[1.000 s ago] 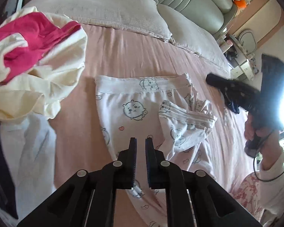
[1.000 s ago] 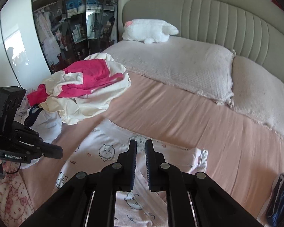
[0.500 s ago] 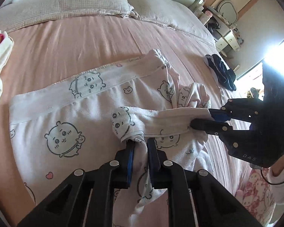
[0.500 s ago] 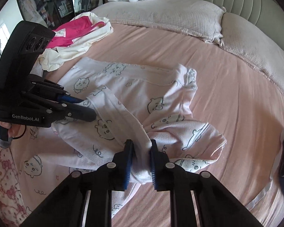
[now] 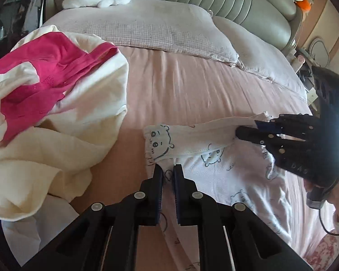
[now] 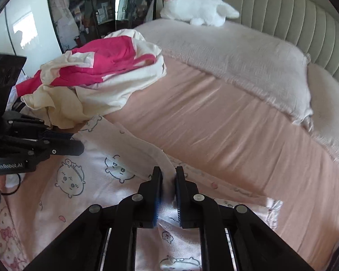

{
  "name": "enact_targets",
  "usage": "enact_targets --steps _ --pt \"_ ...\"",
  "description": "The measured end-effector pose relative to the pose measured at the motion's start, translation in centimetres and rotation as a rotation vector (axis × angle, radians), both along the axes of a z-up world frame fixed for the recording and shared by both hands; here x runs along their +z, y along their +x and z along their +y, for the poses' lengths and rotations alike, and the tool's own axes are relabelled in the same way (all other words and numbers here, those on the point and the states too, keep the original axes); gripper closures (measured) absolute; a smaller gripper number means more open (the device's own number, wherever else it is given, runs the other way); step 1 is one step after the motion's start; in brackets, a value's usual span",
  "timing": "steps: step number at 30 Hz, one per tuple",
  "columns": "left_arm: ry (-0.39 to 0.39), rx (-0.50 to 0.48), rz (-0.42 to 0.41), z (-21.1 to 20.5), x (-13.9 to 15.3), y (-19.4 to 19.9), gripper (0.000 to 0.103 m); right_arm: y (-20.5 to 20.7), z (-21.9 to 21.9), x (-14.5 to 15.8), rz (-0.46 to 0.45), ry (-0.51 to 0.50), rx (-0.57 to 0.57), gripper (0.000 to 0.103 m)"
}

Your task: Fold clothes

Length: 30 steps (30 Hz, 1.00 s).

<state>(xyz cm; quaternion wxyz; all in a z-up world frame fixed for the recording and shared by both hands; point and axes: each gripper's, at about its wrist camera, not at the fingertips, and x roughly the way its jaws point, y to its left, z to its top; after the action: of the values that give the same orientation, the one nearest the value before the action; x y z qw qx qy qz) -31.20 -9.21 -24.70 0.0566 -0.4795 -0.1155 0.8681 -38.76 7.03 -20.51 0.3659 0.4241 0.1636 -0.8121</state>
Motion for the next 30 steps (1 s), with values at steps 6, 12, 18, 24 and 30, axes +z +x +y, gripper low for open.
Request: enact_targets --steps 6,12,18,24,30 --pt "-0.027 0.022 -0.035 -0.3 -1.0 -1.4 0.094 1.3 4.3 3.1 0.208 -0.003 -0.228 0.033" --pt "-0.185 0.015 0.071 1.1 2.1 -0.3 0.094 2.4 7.5 2.3 0.238 0.136 -0.189 0.032" --pt "-0.113 -0.087 -0.045 2.1 -1.5 -2.3 0.094 -0.7 7.0 -1.6 0.117 0.160 -0.228 0.032" --pt "-0.292 -0.030 0.073 1.7 -0.1 -3.7 0.094 -1.6 7.7 -1.8 0.249 0.178 -0.320 0.033" --pt "0.058 -0.208 -0.065 2.3 0.9 -1.6 0.094 1.2 10.0 -0.1 -0.047 -0.015 -0.336 0.032"
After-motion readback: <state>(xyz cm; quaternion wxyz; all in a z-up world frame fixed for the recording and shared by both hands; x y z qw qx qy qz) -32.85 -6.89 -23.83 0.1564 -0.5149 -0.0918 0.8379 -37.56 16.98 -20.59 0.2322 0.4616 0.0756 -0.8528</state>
